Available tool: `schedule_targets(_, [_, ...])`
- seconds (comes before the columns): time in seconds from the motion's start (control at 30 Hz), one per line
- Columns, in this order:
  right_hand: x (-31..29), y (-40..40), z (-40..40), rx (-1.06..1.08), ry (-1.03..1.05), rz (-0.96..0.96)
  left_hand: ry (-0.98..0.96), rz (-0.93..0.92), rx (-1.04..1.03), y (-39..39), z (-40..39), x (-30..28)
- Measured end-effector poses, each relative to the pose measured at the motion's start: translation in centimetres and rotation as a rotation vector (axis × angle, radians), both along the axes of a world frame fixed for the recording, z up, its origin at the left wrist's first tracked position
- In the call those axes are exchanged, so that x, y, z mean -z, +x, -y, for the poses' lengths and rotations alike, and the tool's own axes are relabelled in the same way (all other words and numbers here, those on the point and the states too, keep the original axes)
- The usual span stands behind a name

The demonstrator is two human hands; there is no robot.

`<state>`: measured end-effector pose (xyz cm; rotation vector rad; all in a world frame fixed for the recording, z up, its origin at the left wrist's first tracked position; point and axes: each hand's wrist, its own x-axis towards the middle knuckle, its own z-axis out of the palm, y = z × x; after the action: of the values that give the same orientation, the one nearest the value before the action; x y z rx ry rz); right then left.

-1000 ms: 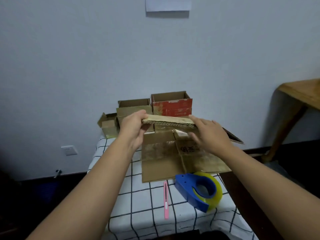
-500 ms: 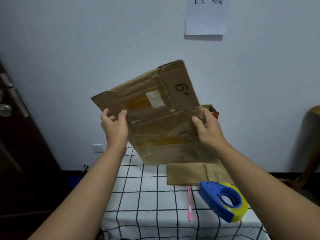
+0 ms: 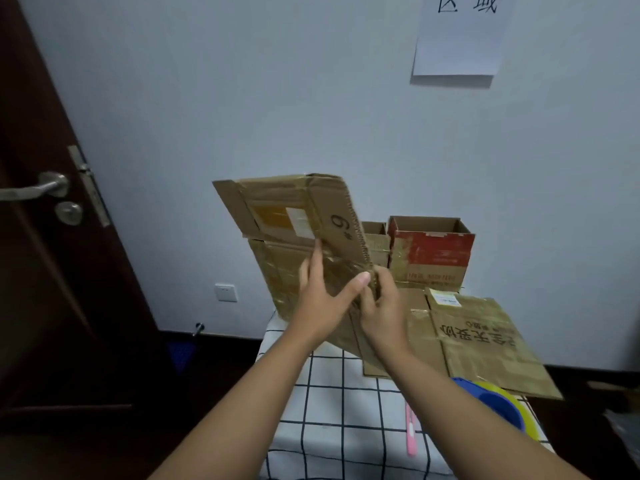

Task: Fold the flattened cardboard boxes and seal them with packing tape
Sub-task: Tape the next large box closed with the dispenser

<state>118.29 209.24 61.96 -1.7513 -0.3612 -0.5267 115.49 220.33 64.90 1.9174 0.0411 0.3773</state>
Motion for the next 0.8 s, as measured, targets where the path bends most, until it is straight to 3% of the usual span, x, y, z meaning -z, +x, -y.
schedule_targets(0.13, [-0.1,-0.2,-0.9,-0.084,-0.149,0.034,-0.061,0.062,-0.083,0.7,-0.4,0.0])
schedule_targets(0.3, [-3.8,-1.3,-0.5,-0.446,-0.513,-0.062,-0.141,0.053,-0.163,0.3,-2.7,-2.0])
schedule_targets(0.37, [-5.6,-1.6,0.0,-0.599,-0.564,-0.136,-0.201,0.096,-0.155,-0.2,-3.6,-3.3])
schedule_targets(0.47, [-7.5,-1.7,0.8,-0.708,-0.442,-0.292,-0.392,0.062,-0.064,-0.6,-4.4,-4.8])
schedule_targets(0.57, [-7.8,-1.8,1.0,-0.711,-0.379,-0.33,-0.487,-0.024,0.001,-0.9,-4.3,-5.1])
schedule_targets(0.8, [-5.3,-2.4,0.9,-0.648,-0.19,-0.596,-0.395,-0.181,0.055,-0.9,-2.9,-1.3])
